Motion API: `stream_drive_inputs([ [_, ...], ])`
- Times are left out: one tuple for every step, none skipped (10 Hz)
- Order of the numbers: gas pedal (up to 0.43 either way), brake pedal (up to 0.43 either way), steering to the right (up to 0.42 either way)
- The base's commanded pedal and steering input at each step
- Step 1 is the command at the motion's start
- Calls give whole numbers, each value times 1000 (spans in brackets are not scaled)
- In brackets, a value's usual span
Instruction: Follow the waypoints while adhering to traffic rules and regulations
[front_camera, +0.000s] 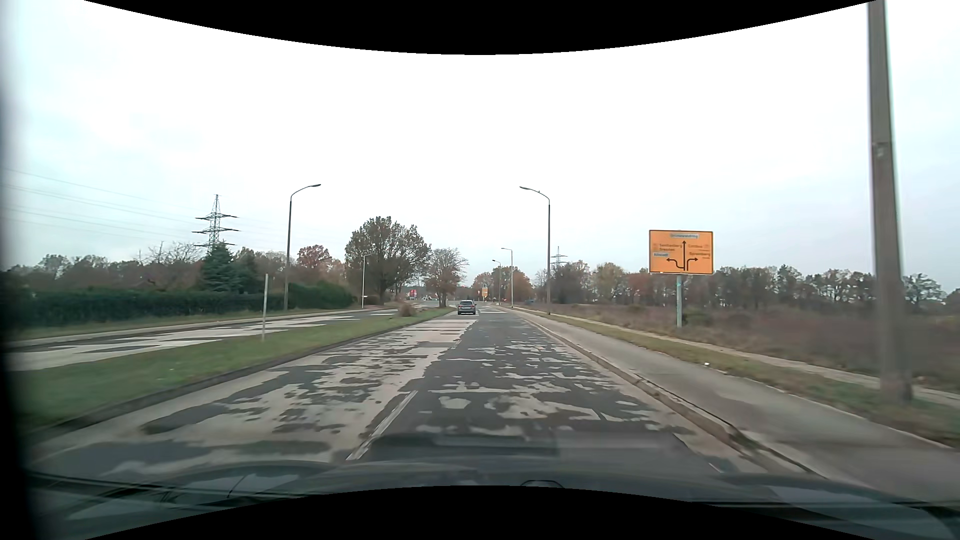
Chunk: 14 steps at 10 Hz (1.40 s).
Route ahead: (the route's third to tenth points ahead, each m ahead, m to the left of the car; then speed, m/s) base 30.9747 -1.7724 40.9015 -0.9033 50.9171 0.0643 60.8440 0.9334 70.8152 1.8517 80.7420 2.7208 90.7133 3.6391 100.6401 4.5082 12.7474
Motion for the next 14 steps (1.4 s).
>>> stream_drive_inputs([
  [138, 0, -5],
  [138, 0, -6],
  [138, 0, -6],
  [138, 0, -5],
  [138, 0, -5],
  [138, 0, -5],
  [138, 0, -5],
  [138, 0, -3],
  [138, 0, -1],
  [138, 0, -1],
  [138, 0, -1],
  [138, 0, 0],
  [138, 0, -1],
  [138, 0, -1],
])
